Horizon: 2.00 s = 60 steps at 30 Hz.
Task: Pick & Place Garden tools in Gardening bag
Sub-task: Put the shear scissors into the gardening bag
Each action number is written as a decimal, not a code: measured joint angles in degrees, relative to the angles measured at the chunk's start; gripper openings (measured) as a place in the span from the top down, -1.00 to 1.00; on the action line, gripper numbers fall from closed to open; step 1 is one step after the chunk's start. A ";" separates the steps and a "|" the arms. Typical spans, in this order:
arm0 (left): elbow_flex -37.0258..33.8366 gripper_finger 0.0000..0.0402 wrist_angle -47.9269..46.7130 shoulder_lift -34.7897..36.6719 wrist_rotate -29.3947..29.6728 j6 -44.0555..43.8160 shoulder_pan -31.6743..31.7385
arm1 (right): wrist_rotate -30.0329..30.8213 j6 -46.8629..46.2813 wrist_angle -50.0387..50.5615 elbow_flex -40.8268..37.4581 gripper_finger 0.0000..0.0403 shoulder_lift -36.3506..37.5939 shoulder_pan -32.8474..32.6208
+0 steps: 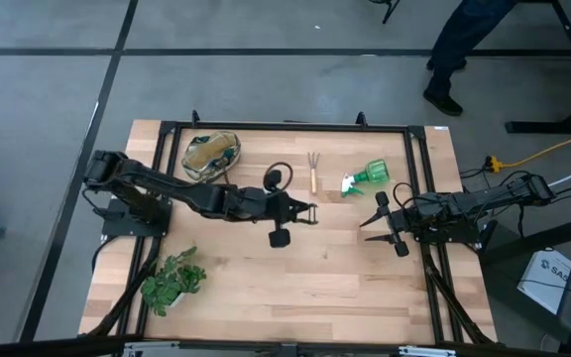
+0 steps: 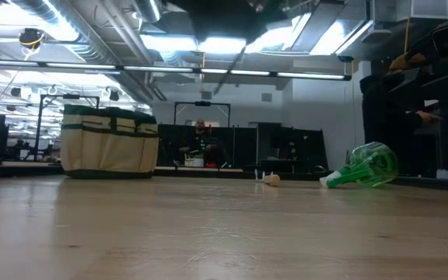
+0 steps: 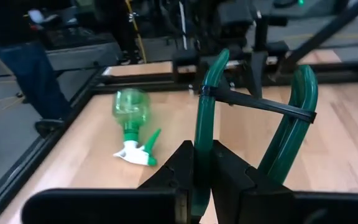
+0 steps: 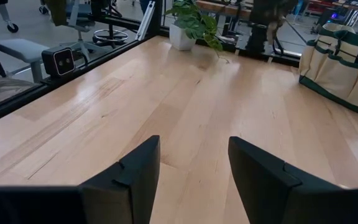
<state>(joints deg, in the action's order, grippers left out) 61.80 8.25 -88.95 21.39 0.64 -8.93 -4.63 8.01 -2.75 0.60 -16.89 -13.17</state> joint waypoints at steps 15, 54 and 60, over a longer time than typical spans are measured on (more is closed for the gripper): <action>0.00 0.87 -15.63 15.84 14.78 -8.40 -3.13 | 0.00 0.00 0.01 0.00 0.04 -0.01 0.02; -0.02 0.87 -38.00 19.52 32.44 -30.52 -4.35 | 0.01 0.00 0.23 0.00 0.04 -0.01 0.02; -0.02 0.87 -40.35 21.12 34.79 -28.99 1.35 | 0.00 0.00 0.25 0.00 0.04 0.01 0.01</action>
<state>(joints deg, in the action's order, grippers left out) 61.78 -32.10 -67.82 56.18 -28.35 -7.58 -4.64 8.01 -2.50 0.60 -16.88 -13.16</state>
